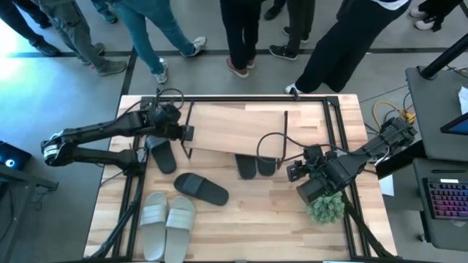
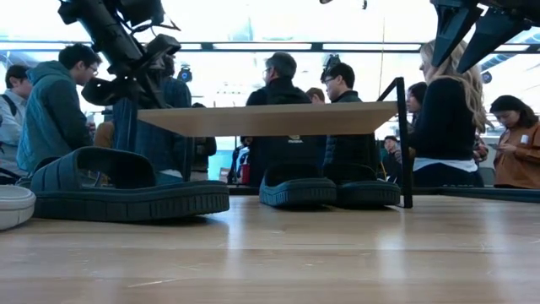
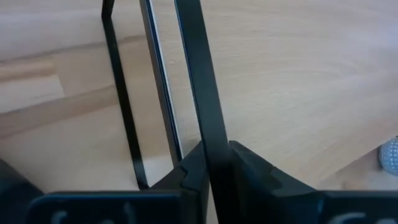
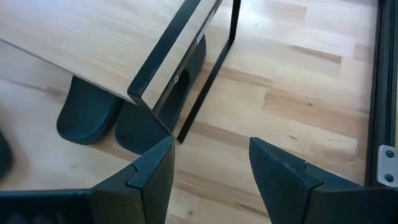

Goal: Pick and place slides into the shelf
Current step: Adjust the shelf

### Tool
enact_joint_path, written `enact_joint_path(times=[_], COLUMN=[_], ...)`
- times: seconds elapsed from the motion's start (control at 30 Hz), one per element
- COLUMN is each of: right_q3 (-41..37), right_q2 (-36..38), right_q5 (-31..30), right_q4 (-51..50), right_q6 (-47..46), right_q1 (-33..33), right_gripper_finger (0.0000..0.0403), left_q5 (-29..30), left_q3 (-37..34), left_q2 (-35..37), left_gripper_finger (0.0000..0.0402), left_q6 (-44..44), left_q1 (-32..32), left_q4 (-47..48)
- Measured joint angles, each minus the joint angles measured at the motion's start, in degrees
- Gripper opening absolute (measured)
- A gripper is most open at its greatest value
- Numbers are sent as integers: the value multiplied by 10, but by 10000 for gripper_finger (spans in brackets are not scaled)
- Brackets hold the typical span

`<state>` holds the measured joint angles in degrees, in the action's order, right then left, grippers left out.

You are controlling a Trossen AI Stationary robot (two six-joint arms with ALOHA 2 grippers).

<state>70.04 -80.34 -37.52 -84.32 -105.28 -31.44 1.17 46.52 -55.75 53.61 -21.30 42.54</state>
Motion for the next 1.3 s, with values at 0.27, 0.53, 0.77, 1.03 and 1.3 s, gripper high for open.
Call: enact_joint_path(times=[0.27,0.53,0.77,1.03,1.3], right_q3=[0,0,0,0,0], right_q2=[0,0,1,0,0], right_q5=[4,4,19,13,-11], right_q4=[-12,-12,-9,34,112], right_q6=[4,10,13,42,79], right_q1=[1,3,3,4,7], right_gripper_finger=[198,199,199,199,186], left_q5=[43,76,104,87,89], left_q3=[-2,2,7,6,5], left_q2=[16,23,48,38,3], left_gripper_finger=[38,38,38,38,39], left_q6=[73,106,104,105,104], left_q1=[62,98,101,103,124], left_q4=[13,39,84,46,34])
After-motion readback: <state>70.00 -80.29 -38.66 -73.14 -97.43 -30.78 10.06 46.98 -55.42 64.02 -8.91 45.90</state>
